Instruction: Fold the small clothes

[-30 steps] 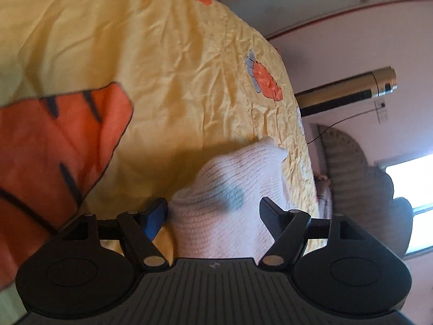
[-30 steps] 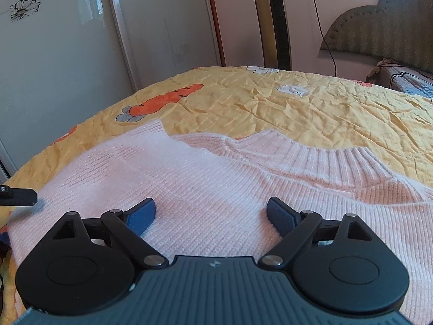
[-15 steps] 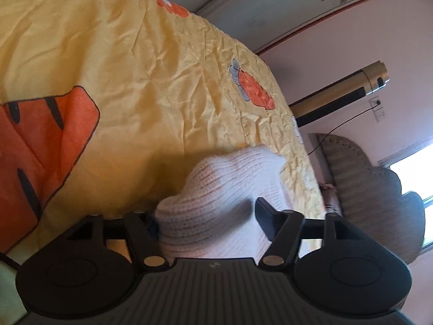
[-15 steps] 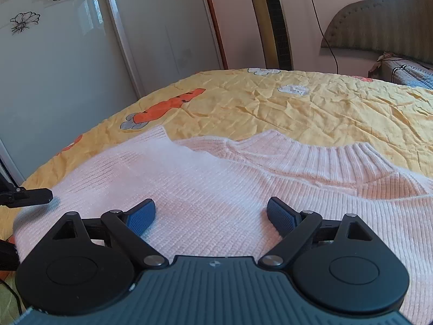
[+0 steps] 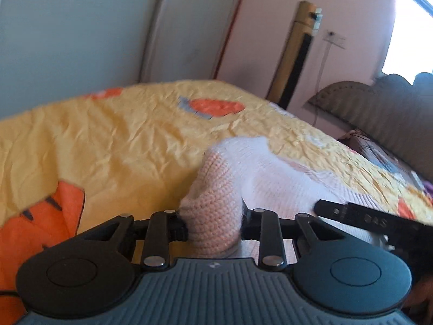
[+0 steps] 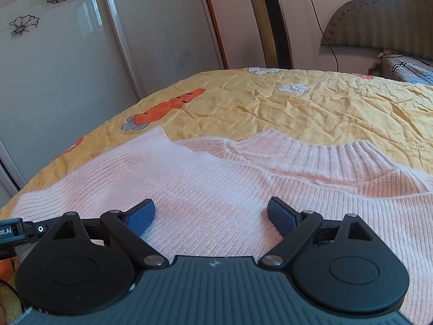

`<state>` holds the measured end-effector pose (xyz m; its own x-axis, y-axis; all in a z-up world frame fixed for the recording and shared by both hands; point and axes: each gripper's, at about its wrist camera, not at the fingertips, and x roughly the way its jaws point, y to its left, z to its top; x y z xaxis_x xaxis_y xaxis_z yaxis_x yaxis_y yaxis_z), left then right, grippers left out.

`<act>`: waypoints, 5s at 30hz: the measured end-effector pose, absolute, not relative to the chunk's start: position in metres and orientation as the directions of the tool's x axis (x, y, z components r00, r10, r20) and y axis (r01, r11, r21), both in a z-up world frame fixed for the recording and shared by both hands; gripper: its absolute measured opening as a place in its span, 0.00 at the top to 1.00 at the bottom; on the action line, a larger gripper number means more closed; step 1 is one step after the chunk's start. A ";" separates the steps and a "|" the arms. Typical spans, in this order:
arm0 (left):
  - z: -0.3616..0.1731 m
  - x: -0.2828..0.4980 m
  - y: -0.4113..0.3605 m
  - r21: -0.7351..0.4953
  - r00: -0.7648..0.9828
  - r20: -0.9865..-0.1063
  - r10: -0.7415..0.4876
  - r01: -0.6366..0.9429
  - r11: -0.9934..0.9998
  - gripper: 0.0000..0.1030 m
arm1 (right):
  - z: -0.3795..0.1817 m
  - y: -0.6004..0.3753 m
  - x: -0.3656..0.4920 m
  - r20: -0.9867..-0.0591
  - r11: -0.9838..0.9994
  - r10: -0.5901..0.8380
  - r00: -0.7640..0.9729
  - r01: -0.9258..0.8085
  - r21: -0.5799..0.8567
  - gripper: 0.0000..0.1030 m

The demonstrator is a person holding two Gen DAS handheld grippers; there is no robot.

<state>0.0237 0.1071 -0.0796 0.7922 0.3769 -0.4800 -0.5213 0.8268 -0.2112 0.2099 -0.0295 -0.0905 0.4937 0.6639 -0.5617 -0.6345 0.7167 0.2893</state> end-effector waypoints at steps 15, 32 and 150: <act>-0.089 0.026 0.073 -0.023 0.848 -0.417 0.328 -0.370 0.929 0.72 | -0.040 0.032 0.243 -0.687 0.613 0.727 0.023 -0.474 0.632 0.07; -0.088 0.030 0.052 0.079 0.868 -0.390 0.306 -0.300 0.951 0.72 | -0.048 0.178 0.203 -0.936 0.513 0.315 0.157 -0.858 0.029 0.58; -0.055 0.010 -0.127 0.055 0.888 -0.362 -0.282 0.322 0.945 0.44 | -0.032 -0.353 0.265 -0.484 0.699 0.692 0.536 -0.330 0.634 0.54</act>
